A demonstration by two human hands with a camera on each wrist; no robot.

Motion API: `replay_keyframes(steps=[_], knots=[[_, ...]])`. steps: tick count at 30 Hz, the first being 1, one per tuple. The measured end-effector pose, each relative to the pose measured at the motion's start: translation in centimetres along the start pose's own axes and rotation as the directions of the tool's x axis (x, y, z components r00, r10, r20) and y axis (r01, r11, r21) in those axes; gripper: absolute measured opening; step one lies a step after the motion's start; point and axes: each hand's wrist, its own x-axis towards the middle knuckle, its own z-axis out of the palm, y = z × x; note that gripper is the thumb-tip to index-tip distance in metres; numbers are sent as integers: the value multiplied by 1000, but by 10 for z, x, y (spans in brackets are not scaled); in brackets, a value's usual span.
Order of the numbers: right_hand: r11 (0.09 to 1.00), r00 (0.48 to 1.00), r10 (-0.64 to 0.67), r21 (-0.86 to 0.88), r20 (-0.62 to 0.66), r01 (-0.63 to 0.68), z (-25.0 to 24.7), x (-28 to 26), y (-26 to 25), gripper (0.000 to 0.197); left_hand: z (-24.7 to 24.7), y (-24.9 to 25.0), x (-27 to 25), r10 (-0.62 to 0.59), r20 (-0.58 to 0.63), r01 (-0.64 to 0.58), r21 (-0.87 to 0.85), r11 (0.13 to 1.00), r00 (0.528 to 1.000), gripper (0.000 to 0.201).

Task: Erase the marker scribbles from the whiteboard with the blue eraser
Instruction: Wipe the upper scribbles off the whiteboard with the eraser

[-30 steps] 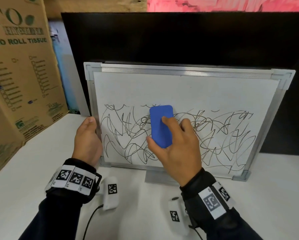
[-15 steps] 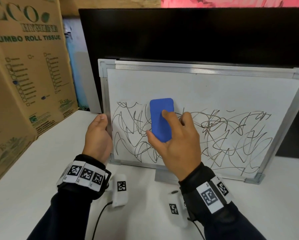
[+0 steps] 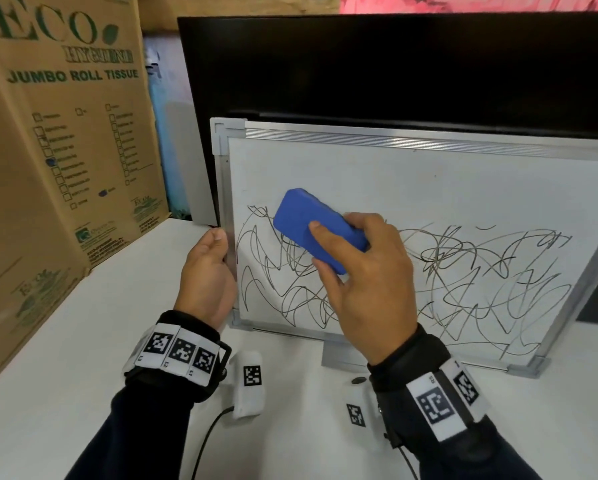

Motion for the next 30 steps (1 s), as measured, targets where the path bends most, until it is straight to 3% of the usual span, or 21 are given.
replay_keyframes(steps=[5, 30], knots=[[1000, 999, -2, 8, -47, 3, -3, -1, 6, 43, 2, -2, -1, -14, -2, 14, 13, 1000, 1000, 29], [995, 1000, 0, 101, 2, 0, 27, 6, -19, 45, -3, -7, 0, 16, 25, -15, -28, 1000, 1000, 25]])
